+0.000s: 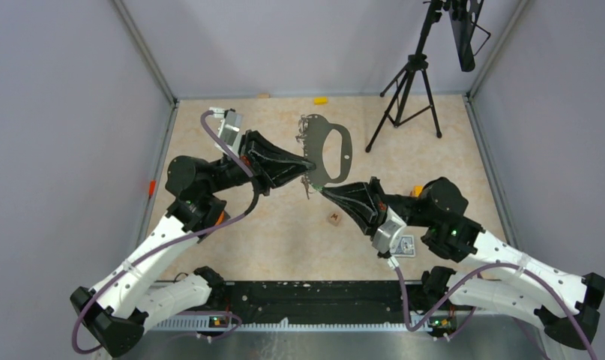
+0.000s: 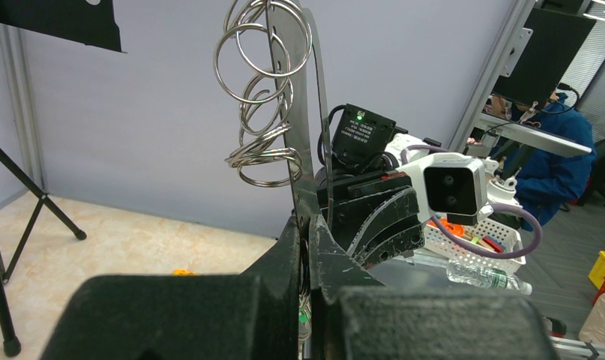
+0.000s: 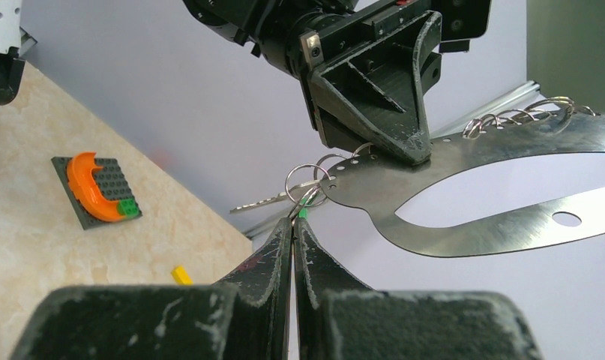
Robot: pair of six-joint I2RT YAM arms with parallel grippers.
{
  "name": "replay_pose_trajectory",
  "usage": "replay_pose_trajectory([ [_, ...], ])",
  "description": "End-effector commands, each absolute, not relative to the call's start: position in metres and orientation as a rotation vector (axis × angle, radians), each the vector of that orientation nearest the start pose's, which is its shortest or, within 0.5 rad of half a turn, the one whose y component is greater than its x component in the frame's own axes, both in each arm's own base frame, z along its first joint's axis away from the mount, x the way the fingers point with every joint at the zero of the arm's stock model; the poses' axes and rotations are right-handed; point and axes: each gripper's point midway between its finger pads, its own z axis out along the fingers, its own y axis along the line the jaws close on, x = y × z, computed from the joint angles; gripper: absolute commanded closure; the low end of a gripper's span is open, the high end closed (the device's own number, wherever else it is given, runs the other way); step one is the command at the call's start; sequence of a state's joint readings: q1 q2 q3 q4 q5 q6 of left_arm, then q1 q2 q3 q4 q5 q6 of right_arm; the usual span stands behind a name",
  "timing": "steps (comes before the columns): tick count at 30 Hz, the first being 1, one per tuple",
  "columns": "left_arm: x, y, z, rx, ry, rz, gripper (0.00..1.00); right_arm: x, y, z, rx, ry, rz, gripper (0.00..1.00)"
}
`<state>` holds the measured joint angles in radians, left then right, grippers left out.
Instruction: Remove the keys from the keyring
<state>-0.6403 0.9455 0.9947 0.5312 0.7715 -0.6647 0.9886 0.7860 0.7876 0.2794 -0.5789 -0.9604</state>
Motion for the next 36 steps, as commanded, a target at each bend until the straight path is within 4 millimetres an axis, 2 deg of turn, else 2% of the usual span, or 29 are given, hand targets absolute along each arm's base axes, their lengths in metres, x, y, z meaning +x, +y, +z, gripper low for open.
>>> replay_pose_trajectory([
  [1, 0.127, -0.271, 0.501, 0.794, 0.939, -1.507, 1.00, 0.103, 0.294, 0.433, -1.287, 0.204, 0.390, 1.00],
  [24, 0.130, -0.273, 0.502, 0.785, 0.945, -1.510, 1.00, 0.104, 0.302, 0.417, -1.382, 0.229, 0.405, 1.00],
  [26, 0.130, -0.273, 0.502, 0.785, 0.945, -1.509, 1.00, 0.103, 0.302, 0.416, -1.365, 0.234, 0.421, 0.91],
  [28, 0.130, -0.273, 0.502, 0.786, 0.945, -1.511, 1.00, 0.102, 0.301, 0.416, -1.350, 0.238, 0.431, 0.87],
  [36, 0.128, -0.271, 0.502, 0.783, 0.942, -1.511, 1.00, 0.100, 0.300, 0.415, -1.304, 0.263, 0.494, 0.80],
])
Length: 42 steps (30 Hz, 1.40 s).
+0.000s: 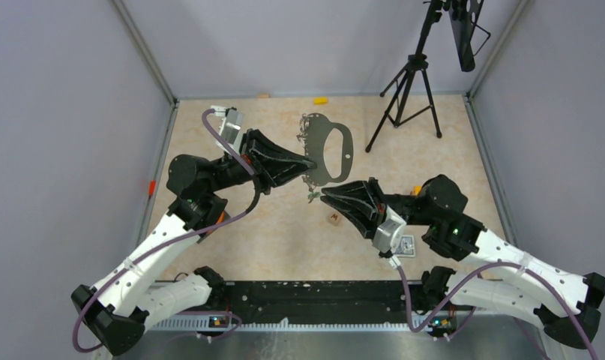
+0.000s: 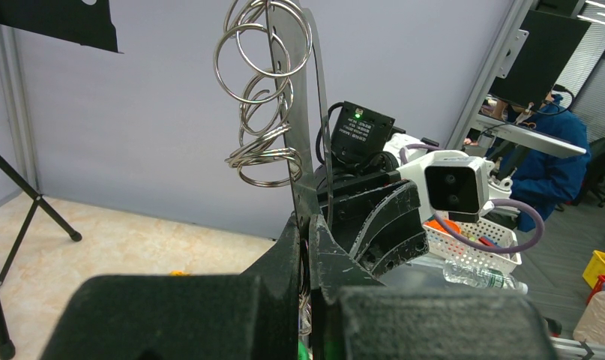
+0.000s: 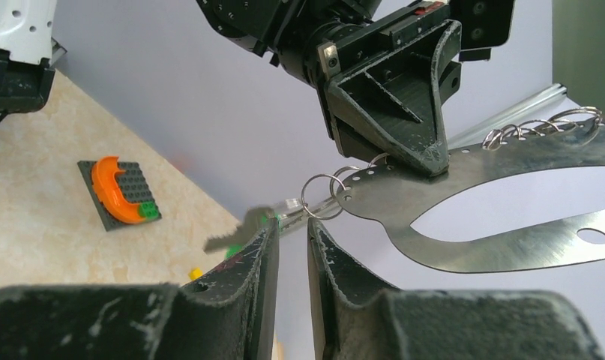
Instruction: Remove the keys from the keyring
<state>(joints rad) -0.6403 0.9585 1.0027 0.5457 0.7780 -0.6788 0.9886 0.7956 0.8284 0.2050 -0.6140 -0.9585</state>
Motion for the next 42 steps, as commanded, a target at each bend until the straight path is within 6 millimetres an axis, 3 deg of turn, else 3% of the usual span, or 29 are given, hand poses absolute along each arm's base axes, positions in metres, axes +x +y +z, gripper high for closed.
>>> replay_pose_trajectory([
  [1, 0.128, -0.271, 0.503, 0.783, 0.941, -1.511, 1.00, 0.099, 0.301, 0.416, -1.296, 0.271, 0.508, 0.80],
  [11, 0.128, -0.271, 0.502, 0.778, 0.946, -1.509, 1.00, 0.095, 0.299, 0.421, -1.201, 0.430, 0.726, 0.80],
  [27, 0.128, -0.270, 0.501, 0.774, 0.949, -1.509, 1.00, 0.119, 0.302, 0.422, -1.074, 0.679, 0.820, 0.72],
  [42, 0.128, -0.269, 0.501, 0.773, 0.949, -1.504, 1.00, 0.112, 0.308, 0.420, -1.112, 0.686, 0.876, 0.73],
])
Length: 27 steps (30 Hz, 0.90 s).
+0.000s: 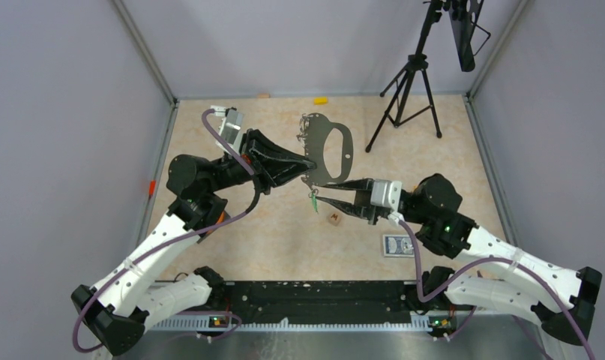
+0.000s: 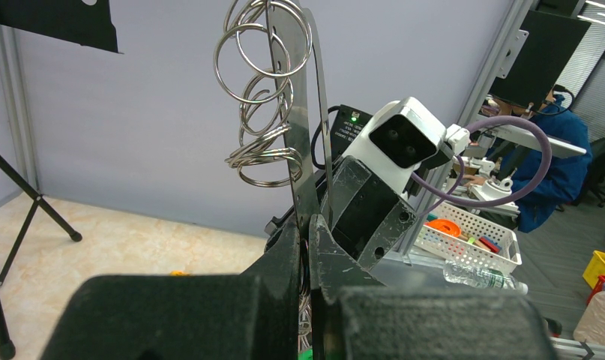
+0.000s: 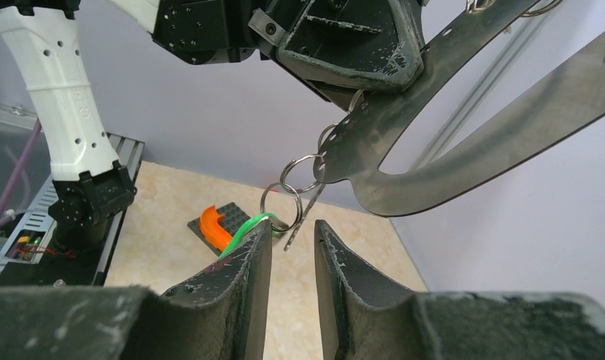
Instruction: Remove the keys from the keyring
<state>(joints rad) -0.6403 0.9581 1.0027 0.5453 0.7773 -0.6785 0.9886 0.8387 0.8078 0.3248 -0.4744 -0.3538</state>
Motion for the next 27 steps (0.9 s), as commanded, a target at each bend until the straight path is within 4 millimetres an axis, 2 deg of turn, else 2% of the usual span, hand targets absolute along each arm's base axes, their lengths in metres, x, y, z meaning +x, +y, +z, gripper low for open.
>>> replay_pose_trajectory([
  [1, 0.1275, -0.2696, 0.5006, 0.774, 0.950, -1.505, 1.00, 0.1122, 0.3087, 0.4204, -1.113, 0.685, 0.877, 0.73],
  [10, 0.1279, -0.2698, 0.5004, 0.774, 0.951, -1.505, 1.00, 0.1097, 0.3111, 0.4199, -1.131, 0.676, 0.890, 0.77],
  [27, 0.1290, -0.2710, 0.5000, 0.771, 0.953, -1.513, 1.00, 0.1048, 0.3126, 0.4232, -1.147, 0.652, 0.906, 0.77],
])
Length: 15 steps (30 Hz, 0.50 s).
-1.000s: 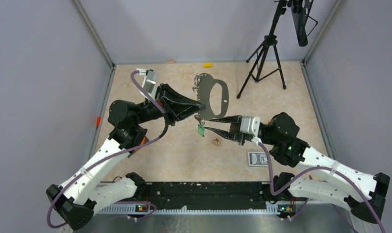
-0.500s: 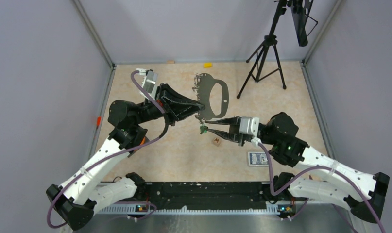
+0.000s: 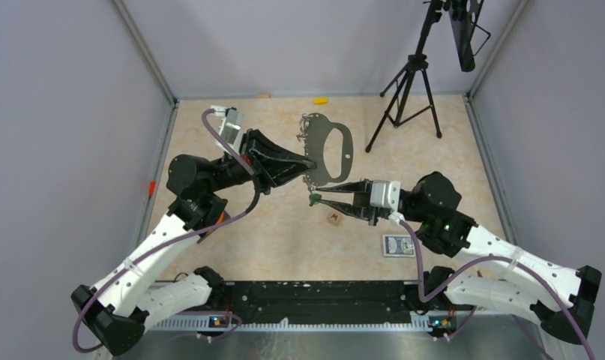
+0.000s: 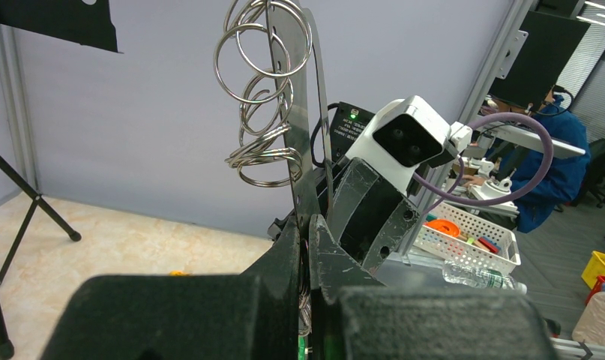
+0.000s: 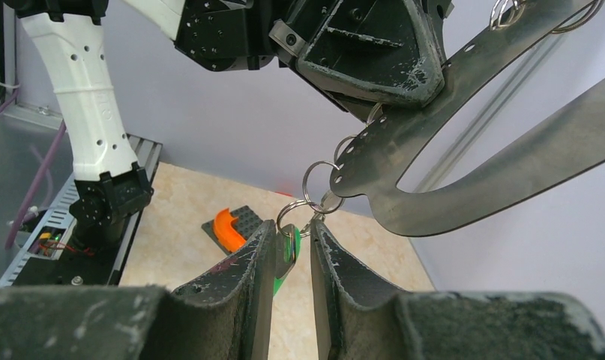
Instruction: Remove the keys from the keyring
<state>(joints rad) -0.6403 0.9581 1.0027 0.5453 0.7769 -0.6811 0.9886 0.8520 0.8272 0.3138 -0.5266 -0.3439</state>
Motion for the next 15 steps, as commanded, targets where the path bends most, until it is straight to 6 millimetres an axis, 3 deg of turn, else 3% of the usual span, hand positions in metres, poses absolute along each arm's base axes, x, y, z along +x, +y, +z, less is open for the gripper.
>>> replay_pose_trajectory([
  [1, 0.1293, -0.2710, 0.4999, 0.770, 0.954, -1.513, 1.00, 0.1047, 0.3131, 0.4227, -1.149, 0.653, 0.908, 0.77],
  [15, 0.1311, -0.2714, 0.4970, 0.763, 0.962, -1.508, 1.00, 0.1001, 0.3148, 0.4218, -1.170, 0.640, 0.930, 0.77],
])
